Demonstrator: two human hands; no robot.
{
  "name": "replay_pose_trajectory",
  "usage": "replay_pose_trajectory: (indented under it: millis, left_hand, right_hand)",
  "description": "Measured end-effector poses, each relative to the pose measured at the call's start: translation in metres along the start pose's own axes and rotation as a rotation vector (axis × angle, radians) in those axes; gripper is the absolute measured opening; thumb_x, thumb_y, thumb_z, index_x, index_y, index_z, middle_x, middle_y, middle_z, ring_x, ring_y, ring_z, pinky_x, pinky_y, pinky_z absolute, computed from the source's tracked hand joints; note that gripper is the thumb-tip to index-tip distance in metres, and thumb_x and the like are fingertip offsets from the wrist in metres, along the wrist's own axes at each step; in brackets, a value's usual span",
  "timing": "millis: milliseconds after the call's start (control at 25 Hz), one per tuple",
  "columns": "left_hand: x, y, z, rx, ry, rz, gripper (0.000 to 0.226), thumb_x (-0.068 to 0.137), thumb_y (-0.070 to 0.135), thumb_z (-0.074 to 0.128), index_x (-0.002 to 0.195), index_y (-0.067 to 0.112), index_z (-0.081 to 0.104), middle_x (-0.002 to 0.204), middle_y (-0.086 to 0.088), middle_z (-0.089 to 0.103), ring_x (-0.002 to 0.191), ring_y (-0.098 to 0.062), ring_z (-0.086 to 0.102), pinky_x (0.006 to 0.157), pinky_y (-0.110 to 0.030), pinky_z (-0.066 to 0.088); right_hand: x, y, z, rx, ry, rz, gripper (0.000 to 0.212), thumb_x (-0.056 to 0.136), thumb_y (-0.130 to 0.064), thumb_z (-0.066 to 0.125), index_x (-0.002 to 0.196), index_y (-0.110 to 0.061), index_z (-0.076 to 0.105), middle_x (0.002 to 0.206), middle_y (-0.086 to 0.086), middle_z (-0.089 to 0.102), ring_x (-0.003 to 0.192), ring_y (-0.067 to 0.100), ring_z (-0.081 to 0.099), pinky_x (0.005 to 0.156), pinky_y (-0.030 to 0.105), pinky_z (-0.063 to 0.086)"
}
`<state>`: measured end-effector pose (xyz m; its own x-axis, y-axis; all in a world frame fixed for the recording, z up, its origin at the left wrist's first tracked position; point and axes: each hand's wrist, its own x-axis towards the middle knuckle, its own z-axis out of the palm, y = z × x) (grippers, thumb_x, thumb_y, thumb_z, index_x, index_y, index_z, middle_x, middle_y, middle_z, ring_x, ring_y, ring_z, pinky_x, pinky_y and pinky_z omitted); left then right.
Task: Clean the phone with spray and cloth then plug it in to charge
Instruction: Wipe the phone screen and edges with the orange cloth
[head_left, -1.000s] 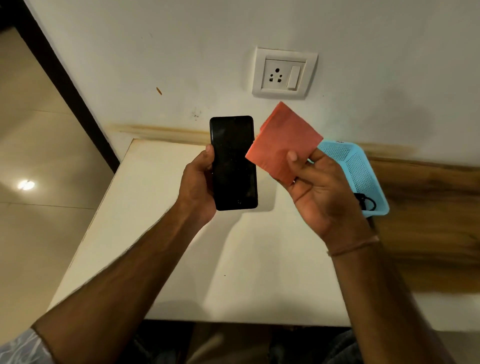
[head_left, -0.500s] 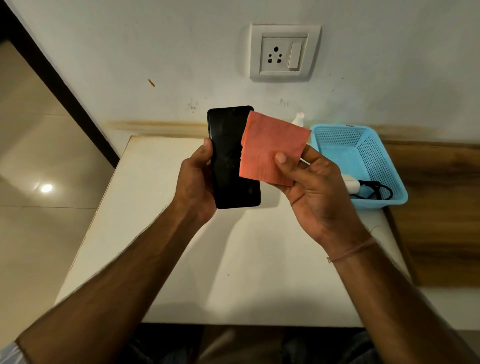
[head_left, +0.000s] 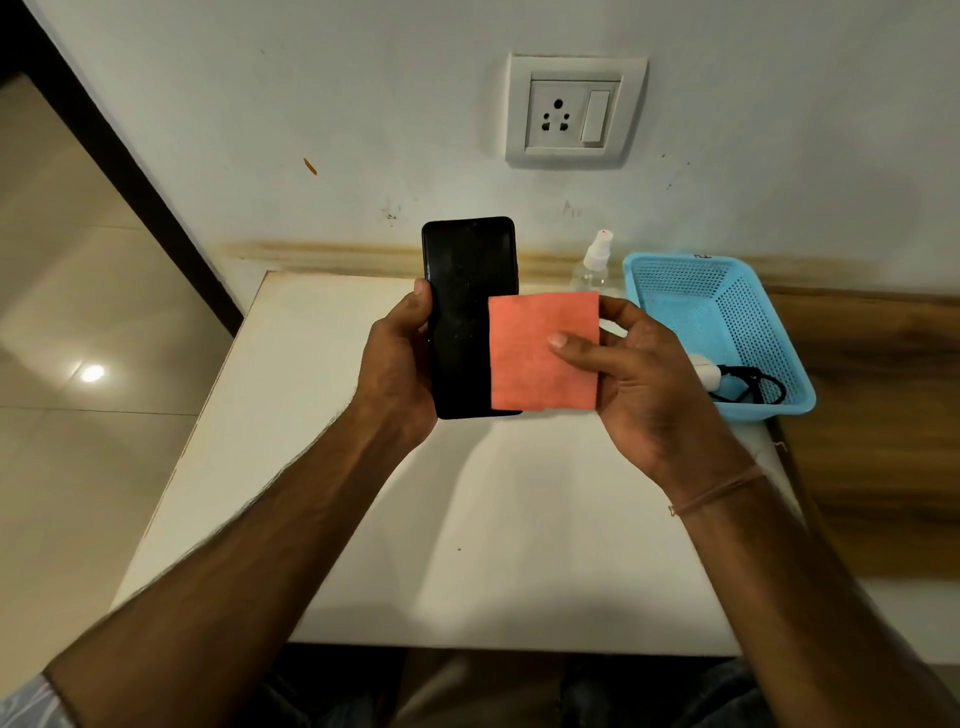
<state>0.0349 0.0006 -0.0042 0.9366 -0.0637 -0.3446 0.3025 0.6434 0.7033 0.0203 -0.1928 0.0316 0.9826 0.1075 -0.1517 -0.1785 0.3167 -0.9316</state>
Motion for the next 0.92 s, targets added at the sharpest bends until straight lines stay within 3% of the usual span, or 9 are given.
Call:
replay_pose_trajectory:
  millis: [120, 240, 320, 400, 520, 760, 840, 920]
  left_hand:
    - [-0.002, 0.000, 0.002, -0.001, 0.016, 0.006, 0.038, 0.100, 0.045, 0.054, 0.120, 0.016, 0.069, 0.109, -0.005, 0.076, 0.098, -0.028, 0.075, 0.075, -0.045, 0.061]
    - [-0.002, 0.000, 0.004, -0.002, 0.025, 0.012, 0.039, 0.100, 0.042, 0.054, 0.123, 0.013, 0.067, 0.105, -0.006, 0.077, 0.093, -0.027, 0.076, 0.072, -0.040, 0.061]
    - [-0.003, 0.000, 0.004, 0.002, 0.032, 0.005, 0.043, 0.101, 0.042, 0.054, 0.129, 0.012, 0.065, 0.108, -0.007, 0.076, 0.094, -0.027, 0.075, 0.072, -0.040, 0.061]
    - [-0.003, 0.000, 0.004, 0.005, 0.044, -0.001, 0.046, 0.100, 0.043, 0.054, 0.133, 0.011, 0.063, 0.112, -0.007, 0.074, 0.096, -0.027, 0.075, 0.073, -0.040, 0.060]
    - [-0.003, 0.000, 0.004, 0.001, 0.060, -0.001, 0.047, 0.100, 0.043, 0.055, 0.134, 0.012, 0.063, 0.113, -0.007, 0.073, 0.096, -0.027, 0.074, 0.074, -0.039, 0.060]
    - [0.000, -0.002, 0.003, -0.010, 0.052, -0.007, 0.036, 0.099, 0.044, 0.056, 0.117, 0.016, 0.069, 0.101, -0.003, 0.076, 0.088, -0.024, 0.075, 0.068, -0.036, 0.059]
    - [-0.001, -0.002, 0.003, -0.010, 0.052, -0.001, 0.035, 0.099, 0.043, 0.056, 0.117, 0.016, 0.069, 0.100, -0.003, 0.076, 0.087, -0.024, 0.075, 0.068, -0.036, 0.059]
    - [-0.001, -0.001, 0.003, -0.018, 0.045, 0.005, 0.035, 0.099, 0.043, 0.056, 0.116, 0.015, 0.069, 0.100, -0.004, 0.076, 0.087, -0.024, 0.075, 0.069, -0.036, 0.060]
  right_hand:
    - [0.002, 0.000, -0.003, 0.042, 0.061, -0.046, 0.018, 0.079, -0.009, 0.072, 0.095, -0.016, 0.071, 0.095, 0.002, 0.071, 0.091, 0.016, 0.066, 0.076, 0.032, 0.053]
    - [0.003, -0.001, 0.000, 0.075, 0.132, -0.112, 0.010, 0.086, -0.018, 0.069, 0.095, -0.018, 0.073, 0.101, 0.001, 0.070, 0.094, 0.013, 0.065, 0.070, 0.027, 0.054]
    - [0.003, -0.001, 0.002, 0.016, 0.194, -0.144, 0.020, 0.084, -0.023, 0.071, 0.103, -0.019, 0.069, 0.108, 0.003, 0.069, 0.097, 0.015, 0.066, 0.069, 0.028, 0.055]
    - [0.004, -0.001, 0.004, -0.008, 0.239, -0.118, 0.045, 0.072, -0.027, 0.077, 0.113, -0.019, 0.060, 0.116, 0.007, 0.067, 0.101, 0.018, 0.067, 0.069, 0.030, 0.056]
    - [0.004, -0.001, 0.005, 0.082, 0.198, -0.044, 0.060, 0.065, -0.012, 0.078, 0.120, -0.009, 0.054, 0.120, 0.012, 0.065, 0.104, 0.023, 0.066, 0.072, 0.031, 0.057]
    - [0.000, -0.001, 0.011, 0.107, 0.065, -0.049, 0.024, 0.083, -0.005, 0.066, 0.105, -0.014, 0.069, 0.110, 0.000, 0.072, 0.105, 0.016, 0.068, 0.082, 0.030, 0.056]
    - [0.000, 0.000, 0.013, 0.123, 0.065, -0.048, 0.022, 0.088, -0.004, 0.062, 0.105, -0.015, 0.070, 0.110, 0.000, 0.071, 0.105, 0.015, 0.067, 0.085, 0.033, 0.055]
    - [-0.003, 0.000, 0.016, 0.056, 0.119, -0.166, 0.019, 0.088, -0.005, 0.064, 0.104, -0.014, 0.071, 0.106, 0.004, 0.071, 0.103, 0.017, 0.065, 0.091, 0.037, 0.054]
